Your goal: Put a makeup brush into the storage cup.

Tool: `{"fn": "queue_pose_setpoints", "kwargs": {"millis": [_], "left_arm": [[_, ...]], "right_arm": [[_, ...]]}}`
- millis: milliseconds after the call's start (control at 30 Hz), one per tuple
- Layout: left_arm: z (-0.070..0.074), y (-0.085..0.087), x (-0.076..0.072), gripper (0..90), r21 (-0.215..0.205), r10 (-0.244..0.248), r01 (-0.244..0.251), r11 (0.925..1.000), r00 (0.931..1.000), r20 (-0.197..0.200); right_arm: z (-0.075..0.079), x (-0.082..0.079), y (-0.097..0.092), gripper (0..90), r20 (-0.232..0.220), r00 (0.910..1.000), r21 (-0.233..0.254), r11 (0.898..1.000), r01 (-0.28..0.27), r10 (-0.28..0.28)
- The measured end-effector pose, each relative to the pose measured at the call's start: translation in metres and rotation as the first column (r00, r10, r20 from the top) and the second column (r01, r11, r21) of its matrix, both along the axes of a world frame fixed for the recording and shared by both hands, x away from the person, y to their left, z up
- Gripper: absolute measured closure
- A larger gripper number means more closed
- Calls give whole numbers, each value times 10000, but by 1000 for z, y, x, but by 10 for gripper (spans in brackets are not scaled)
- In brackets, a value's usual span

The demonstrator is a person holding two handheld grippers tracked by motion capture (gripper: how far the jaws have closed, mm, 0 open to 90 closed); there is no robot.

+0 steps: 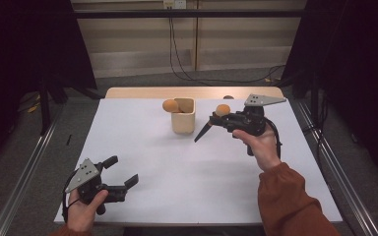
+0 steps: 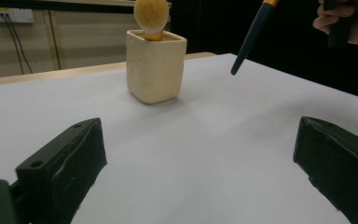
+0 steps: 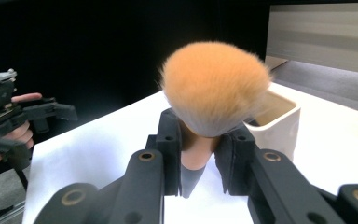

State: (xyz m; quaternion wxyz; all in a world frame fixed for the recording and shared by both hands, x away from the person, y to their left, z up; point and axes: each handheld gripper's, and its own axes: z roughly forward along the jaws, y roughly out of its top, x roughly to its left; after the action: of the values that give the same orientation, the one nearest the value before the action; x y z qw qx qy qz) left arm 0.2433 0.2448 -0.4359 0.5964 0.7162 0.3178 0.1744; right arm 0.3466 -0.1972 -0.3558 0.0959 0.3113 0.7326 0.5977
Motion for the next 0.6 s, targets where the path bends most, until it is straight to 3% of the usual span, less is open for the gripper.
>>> {"fn": "queue_pose_setpoints", "kwargs": {"millis": [600], "left_arm": [[0,0,-2,15,235,-44,43,9997,10000,40]], "right_arm": [[25,37,7,731,88,9989,-507,9976,470,-466]]}}
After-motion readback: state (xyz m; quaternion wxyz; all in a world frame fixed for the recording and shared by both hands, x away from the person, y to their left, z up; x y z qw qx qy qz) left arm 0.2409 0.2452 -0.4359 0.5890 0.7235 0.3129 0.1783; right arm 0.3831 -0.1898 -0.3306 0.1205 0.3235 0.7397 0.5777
